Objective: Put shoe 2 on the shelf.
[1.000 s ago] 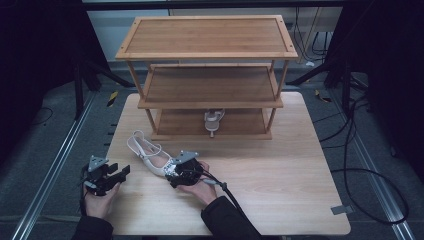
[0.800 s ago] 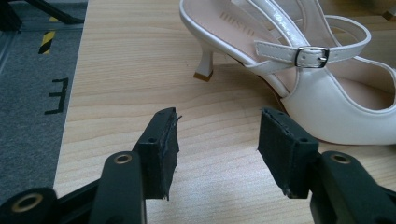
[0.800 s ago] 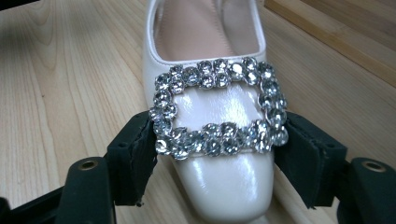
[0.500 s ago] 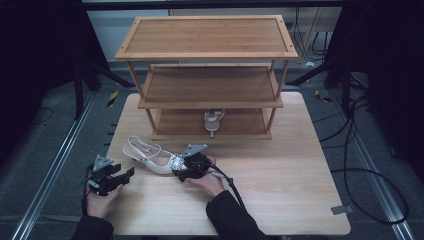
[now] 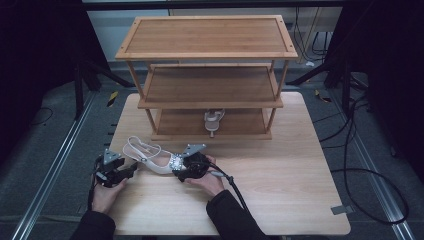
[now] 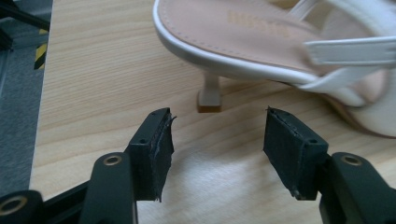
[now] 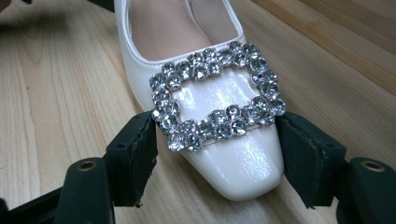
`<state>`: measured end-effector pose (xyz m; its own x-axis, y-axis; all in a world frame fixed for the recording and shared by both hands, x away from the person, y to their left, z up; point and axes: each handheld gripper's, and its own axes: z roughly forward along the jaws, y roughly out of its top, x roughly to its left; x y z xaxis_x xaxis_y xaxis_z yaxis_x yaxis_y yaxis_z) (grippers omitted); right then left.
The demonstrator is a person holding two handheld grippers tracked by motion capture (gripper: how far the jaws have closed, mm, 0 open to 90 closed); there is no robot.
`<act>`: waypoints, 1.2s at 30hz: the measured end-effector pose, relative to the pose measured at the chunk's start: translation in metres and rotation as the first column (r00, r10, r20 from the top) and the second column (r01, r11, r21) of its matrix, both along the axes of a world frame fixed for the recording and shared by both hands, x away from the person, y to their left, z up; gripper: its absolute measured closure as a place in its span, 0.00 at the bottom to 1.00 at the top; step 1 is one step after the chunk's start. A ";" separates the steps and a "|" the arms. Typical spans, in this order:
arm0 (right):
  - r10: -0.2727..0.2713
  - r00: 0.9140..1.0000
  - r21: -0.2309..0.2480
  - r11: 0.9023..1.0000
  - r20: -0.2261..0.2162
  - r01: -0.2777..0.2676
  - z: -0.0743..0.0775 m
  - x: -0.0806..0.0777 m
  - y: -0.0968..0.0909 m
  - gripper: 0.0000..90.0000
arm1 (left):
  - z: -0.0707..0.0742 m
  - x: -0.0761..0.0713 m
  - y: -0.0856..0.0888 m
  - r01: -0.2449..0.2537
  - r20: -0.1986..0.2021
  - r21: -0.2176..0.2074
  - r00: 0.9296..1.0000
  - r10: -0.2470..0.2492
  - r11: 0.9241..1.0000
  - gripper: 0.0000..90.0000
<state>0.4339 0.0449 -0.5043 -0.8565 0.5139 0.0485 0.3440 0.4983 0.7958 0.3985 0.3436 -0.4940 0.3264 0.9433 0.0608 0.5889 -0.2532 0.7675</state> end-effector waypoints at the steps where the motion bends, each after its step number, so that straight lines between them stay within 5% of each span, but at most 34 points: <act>1: -0.004 1.000 0.007 1.000 0.001 0.004 0.001 0.000 -0.001 0.35 | 0.001 0.003 0.000 -0.001 0.010 -0.009 1.000 0.001 1.000 0.47; 5: -0.006 1.000 0.022 1.000 -0.001 0.006 0.004 -0.004 -0.006 0.35 | -0.005 0.012 -0.001 0.028 0.010 -0.009 1.000 -0.028 1.000 0.51; 11: -0.016 1.000 0.104 0.994 0.016 0.014 0.025 -0.010 -0.026 0.34 | -0.009 0.018 0.000 0.048 0.014 -0.040 0.999 -0.048 0.998 0.56; 20: -0.069 0.997 0.077 0.995 0.042 0.066 0.045 -0.008 -0.061 0.34 | -0.011 0.022 0.002 0.051 0.022 -0.068 0.999 -0.050 0.996 0.70; 26: -0.099 0.994 0.058 0.994 0.044 0.096 0.050 -0.009 -0.082 0.34 | -0.012 0.033 -0.005 0.045 -0.010 -0.025 0.999 -0.045 0.999 0.80; 28: -0.115 0.992 0.069 0.991 0.046 0.112 0.053 -0.009 -0.088 0.35 | -0.011 0.034 -0.002 0.046 -0.017 -0.041 0.999 -0.047 0.998 0.82; 36: -0.128 0.990 0.048 0.991 0.051 0.125 0.061 -0.010 -0.097 0.35 | -0.003 0.027 0.003 0.071 -0.010 -0.061 0.997 -0.072 0.996 0.91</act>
<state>0.4236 -0.0517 -0.4438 -0.7868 0.6166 0.0289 0.3577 0.4174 0.8354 0.4257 0.3469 -0.4970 0.3934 0.9194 0.0002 0.5800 -0.2484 0.7758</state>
